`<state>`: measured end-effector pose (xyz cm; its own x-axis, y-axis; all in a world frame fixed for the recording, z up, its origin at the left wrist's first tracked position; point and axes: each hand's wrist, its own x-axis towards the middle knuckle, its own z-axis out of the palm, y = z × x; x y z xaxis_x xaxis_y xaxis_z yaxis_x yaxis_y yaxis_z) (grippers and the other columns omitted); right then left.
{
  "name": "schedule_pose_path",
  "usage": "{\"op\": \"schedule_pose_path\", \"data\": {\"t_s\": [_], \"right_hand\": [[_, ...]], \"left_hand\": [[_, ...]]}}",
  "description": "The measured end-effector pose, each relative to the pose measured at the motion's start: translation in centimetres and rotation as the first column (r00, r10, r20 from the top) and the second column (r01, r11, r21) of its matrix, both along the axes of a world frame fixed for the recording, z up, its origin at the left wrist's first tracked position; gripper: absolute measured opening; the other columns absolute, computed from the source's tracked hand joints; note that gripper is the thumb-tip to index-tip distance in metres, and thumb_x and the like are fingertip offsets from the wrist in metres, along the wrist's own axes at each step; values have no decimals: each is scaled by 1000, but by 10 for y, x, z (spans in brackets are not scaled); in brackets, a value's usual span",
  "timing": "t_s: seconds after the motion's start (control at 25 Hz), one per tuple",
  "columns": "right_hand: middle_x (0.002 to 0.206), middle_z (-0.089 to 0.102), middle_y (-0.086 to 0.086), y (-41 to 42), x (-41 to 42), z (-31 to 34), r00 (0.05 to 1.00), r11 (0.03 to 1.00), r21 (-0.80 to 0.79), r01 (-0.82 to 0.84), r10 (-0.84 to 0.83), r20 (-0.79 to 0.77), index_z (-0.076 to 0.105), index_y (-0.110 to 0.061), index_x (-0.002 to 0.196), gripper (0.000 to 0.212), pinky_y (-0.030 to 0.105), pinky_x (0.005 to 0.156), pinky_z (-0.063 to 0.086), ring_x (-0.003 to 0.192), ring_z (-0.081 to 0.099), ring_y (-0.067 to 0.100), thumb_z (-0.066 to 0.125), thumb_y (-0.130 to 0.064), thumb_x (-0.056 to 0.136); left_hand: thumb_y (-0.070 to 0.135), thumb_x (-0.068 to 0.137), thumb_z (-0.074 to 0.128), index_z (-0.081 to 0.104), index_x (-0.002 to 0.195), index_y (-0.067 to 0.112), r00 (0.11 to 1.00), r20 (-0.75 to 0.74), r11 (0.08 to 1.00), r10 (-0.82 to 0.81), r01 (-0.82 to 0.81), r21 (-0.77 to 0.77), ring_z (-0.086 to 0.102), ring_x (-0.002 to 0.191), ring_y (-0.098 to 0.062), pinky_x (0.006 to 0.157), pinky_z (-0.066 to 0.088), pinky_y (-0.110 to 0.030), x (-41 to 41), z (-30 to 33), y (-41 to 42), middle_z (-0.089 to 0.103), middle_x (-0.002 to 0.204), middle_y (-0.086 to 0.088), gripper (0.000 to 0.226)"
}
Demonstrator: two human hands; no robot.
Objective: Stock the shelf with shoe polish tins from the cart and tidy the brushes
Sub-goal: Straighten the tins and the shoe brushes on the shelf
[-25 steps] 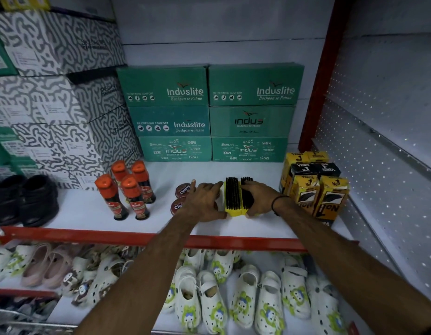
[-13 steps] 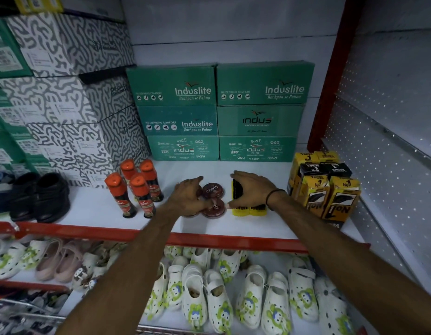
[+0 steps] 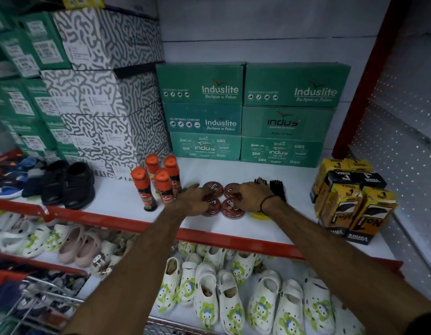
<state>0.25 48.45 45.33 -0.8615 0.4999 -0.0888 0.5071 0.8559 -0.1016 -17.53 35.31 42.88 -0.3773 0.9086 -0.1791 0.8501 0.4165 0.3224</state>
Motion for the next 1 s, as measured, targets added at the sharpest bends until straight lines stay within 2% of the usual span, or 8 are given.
{"op": "schedule_pose_path", "data": {"t_s": [0.12, 0.36, 0.44, 0.6, 0.68, 0.76, 0.88, 1.0], "right_hand": [[138, 66, 0, 2, 0, -2, 1000, 1000, -4, 8, -8, -5, 56, -35, 140, 48, 56, 121, 22, 132, 57, 28, 61, -44, 92], [137, 66, 0, 3, -1, -2, 1000, 999, -36, 18, -19, -17, 58, -36, 139, 49, 53, 119, 27, 132, 57, 29, 63, -41, 91], [143, 62, -3, 4, 1, -1, 999, 999, -50, 20, -22, -42, 55, -39, 141, 54, 54, 121, 24, 135, 54, 26, 66, -44, 88], [166, 30, 3, 26, 21, 11, 992, 992, -76, 100, -106, -71, 35, -29, 156, 79, 51, 126, 21, 152, 31, 25, 66, -54, 88], [168, 22, 7, 40, 41, 18, 984, 979, -102, 179, -178, 15, 24, -21, 160, 100, 46, 125, 27, 154, 26, 28, 73, -58, 82], [160, 34, 14, 50, 59, 22, 974, 968, -128, 216, -204, 98, 28, -15, 156, 105, 42, 117, 39, 145, 39, 32, 84, -49, 74], [137, 55, 15, 54, 77, 14, 969, 962, -148, 229, -212, 126, 49, -13, 139, 84, 34, 94, 51, 120, 58, 31, 91, -24, 68], [143, 48, 14, 51, 87, 3, 981, 970, -152, 191, -182, 70, 46, -12, 145, 89, 39, 101, 53, 126, 55, 33, 90, -16, 68]], "left_hand": [[34, 75, 49, 42, 147, 35, 999, -29, 1000, -18, 18, 2, 29, 150, -35, 122, 25, -57, 0, 2, 3, 52, 152, -12, 73], [28, 78, 54, 52, 139, 30, 998, -30, 998, -46, 47, 46, 56, 120, -36, 106, 45, -53, 4, 8, -1, 66, 117, -13, 62], [23, 80, 55, 54, 137, 25, 997, -48, 997, -66, 68, 47, 57, 117, -37, 102, 48, -53, 8, 12, 2, 65, 118, -14, 56], [40, 84, 59, 44, 148, 18, 990, -48, 980, -136, 141, 138, 28, 151, -35, 122, 23, -59, 38, 22, 28, 42, 159, -9, 69], [54, 76, 63, 40, 150, 22, 977, -43, 971, -211, 214, 105, 17, 155, -32, 124, 10, -61, 63, 22, 41, 41, 160, -4, 84], [60, 74, 69, 37, 152, 25, 957, -102, 959, -271, 277, 52, 19, 154, -34, 123, 7, -61, 82, 19, 53, 54, 150, -8, 91], [56, 72, 75, 43, 147, 28, 938, -185, 949, -292, 308, 62, 43, 138, -38, 121, 17, -57, 103, 12, 64, 66, 130, -14, 85], [44, 75, 75, 51, 139, 23, 930, -236, 943, -281, 313, 111, 54, 126, -40, 118, 23, -55, 111, 9, 67, 70, 121, -16, 71]]}}
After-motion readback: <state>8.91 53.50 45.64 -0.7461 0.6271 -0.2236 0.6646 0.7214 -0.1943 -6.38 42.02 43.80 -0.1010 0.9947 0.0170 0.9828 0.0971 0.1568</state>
